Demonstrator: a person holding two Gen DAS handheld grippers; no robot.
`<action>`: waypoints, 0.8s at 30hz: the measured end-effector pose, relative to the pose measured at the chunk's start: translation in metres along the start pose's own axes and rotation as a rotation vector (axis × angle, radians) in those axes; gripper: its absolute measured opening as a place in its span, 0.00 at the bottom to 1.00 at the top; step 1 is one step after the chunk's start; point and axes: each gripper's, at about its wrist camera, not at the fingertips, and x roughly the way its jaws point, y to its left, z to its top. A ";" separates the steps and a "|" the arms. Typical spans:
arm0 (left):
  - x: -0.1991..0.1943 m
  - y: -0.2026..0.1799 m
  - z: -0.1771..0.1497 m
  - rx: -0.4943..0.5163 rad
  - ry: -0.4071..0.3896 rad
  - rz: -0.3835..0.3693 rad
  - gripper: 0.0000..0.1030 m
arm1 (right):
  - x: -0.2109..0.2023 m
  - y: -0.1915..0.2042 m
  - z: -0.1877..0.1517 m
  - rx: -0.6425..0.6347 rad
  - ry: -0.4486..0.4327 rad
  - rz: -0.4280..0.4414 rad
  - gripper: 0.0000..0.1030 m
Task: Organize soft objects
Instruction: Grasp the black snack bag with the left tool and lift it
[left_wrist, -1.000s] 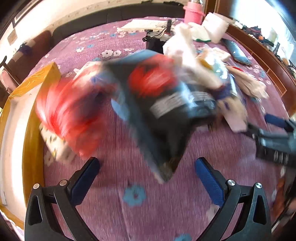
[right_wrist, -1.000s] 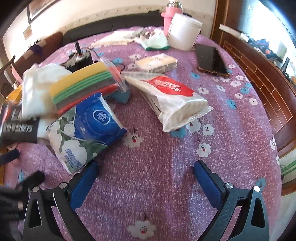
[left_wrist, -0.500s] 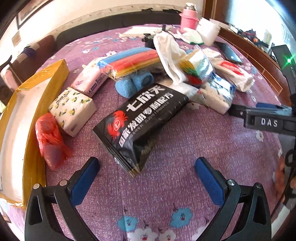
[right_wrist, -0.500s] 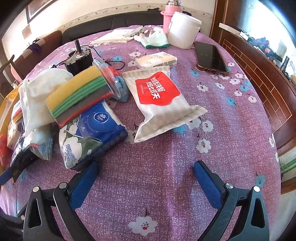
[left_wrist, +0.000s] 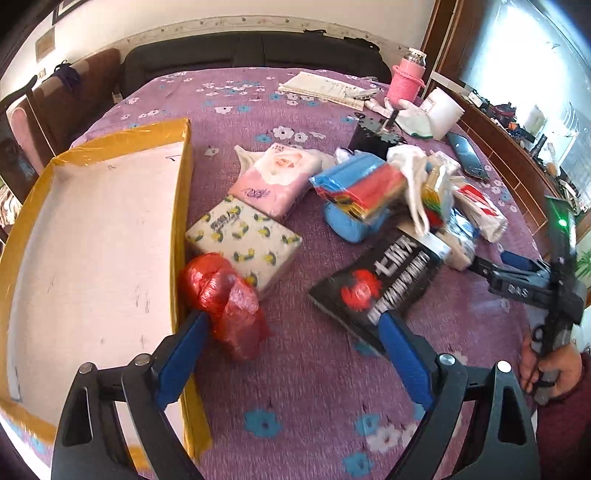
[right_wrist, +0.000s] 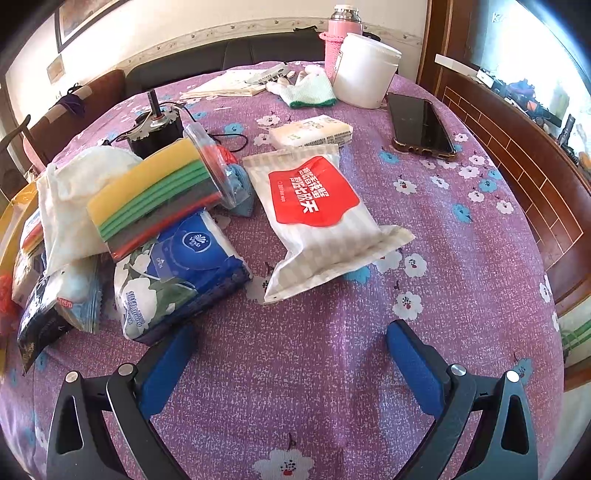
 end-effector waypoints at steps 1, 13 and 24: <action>0.004 -0.003 0.002 0.008 0.011 -0.009 0.90 | 0.000 -0.001 0.001 0.000 0.000 0.001 1.00; -0.003 -0.049 -0.003 0.240 0.060 -0.214 0.69 | 0.000 -0.001 0.001 0.000 0.000 0.003 1.00; 0.054 -0.095 0.005 0.366 0.069 -0.015 0.61 | 0.000 0.000 -0.001 -0.003 -0.001 0.001 1.00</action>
